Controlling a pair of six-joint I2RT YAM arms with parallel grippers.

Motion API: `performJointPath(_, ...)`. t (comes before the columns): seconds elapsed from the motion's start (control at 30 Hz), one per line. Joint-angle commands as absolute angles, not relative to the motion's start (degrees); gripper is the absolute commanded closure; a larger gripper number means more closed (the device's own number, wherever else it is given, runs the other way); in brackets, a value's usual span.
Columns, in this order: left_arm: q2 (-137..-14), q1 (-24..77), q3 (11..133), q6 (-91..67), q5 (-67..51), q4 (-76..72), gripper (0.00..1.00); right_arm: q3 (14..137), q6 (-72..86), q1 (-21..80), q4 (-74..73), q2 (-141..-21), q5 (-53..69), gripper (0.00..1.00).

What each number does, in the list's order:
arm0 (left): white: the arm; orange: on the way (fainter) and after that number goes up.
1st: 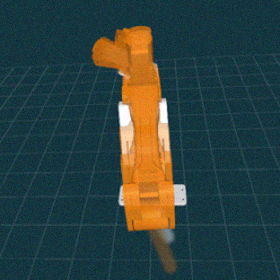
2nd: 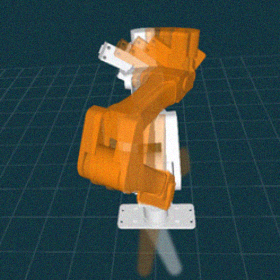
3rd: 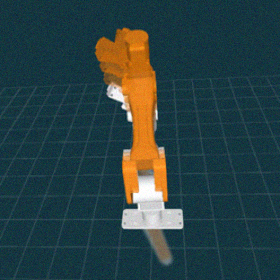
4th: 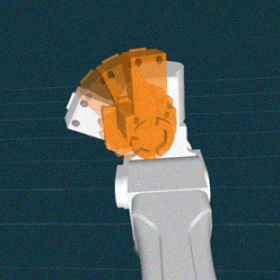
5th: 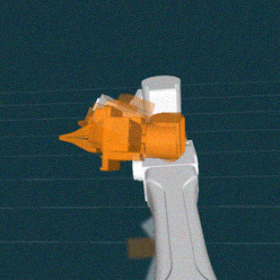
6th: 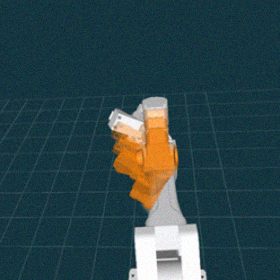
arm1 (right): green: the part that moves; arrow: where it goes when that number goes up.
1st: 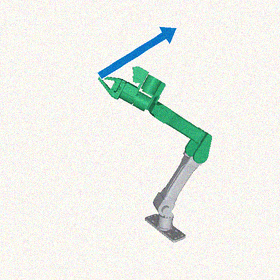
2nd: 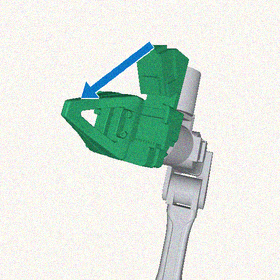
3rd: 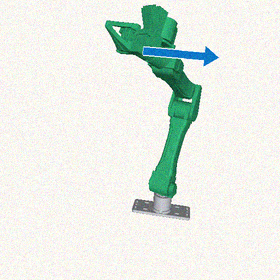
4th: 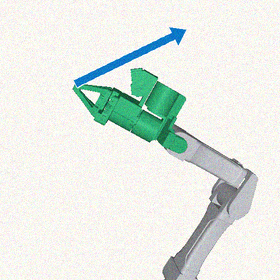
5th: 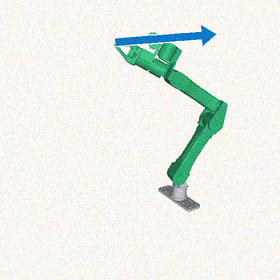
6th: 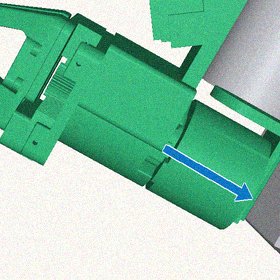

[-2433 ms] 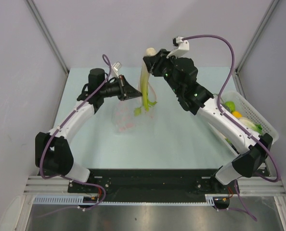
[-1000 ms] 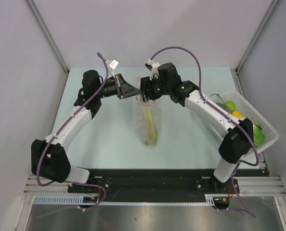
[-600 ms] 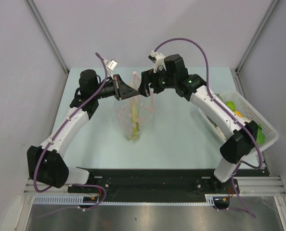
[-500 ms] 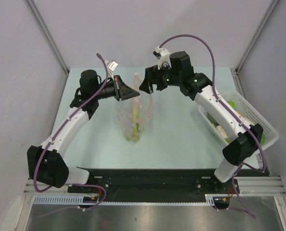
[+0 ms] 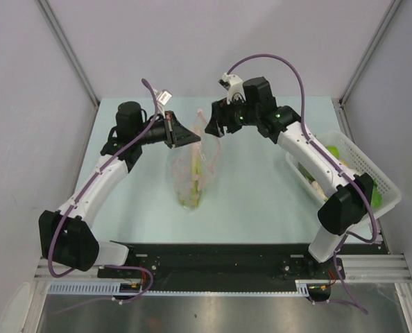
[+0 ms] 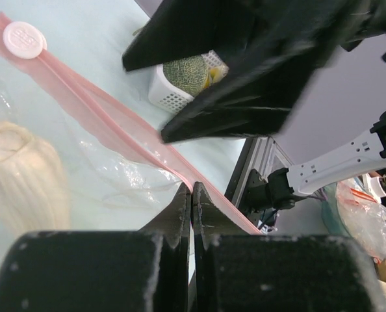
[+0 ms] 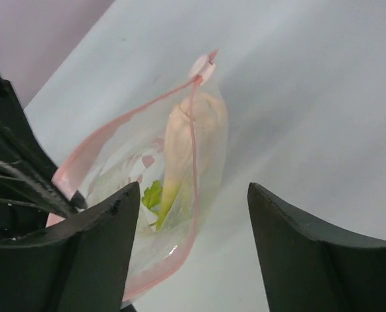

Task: Place the food in the zip-top bag and seal the zipper
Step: Adjust the zipper food storage bag at the center of the board.

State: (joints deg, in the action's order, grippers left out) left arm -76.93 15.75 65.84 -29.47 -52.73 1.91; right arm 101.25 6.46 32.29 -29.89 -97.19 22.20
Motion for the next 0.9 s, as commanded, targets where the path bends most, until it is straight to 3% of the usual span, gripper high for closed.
performJointPath(0.0, -74.27, 15.91, 67.41, -26.11, -52.91, 3.42, 1.00, 100.98, 3.69, 32.61, -31.12, -99.31, 23.90, 0.42)
performJointPath(0.03, -74.27, 15.82, 67.59, -25.76, -52.82, 3.86, 1.00, 101.51, 3.78, 32.69, -30.85, -99.49, 24.43, 0.49)
performJointPath(0.13, -73.65, 15.82, 67.50, -23.92, -52.56, 6.06, 1.00, 103.44, 3.69, 32.78, -30.76, -100.37, 26.88, 0.92)
performJointPath(0.17, -73.04, 15.73, 67.59, -23.47, -52.38, 6.50, 1.00, 103.97, 3.69, 32.70, -31.02, -100.46, 27.24, 1.00)
performJointPath(0.37, -70.49, 15.12, 70.92, -17.85, -49.23, 14.05, 1.00, 105.29, 12.99, 31.03, -25.78, -95.46, 37.07, 1.00)
performJointPath(0.63, -67.06, 15.29, 82.35, -6.69, -46.76, 26.88, 1.00, 109.33, 21.10, 33.49, -21.88, -91.93, 38.67, 1.00)
performJointPath(0.87, -68.02, 15.38, 80.30, -13.95, -43.15, 24.34, 1.00, 111.09, 18.36, 34.98, -23.91, -94.47, 35.67, 1.00)
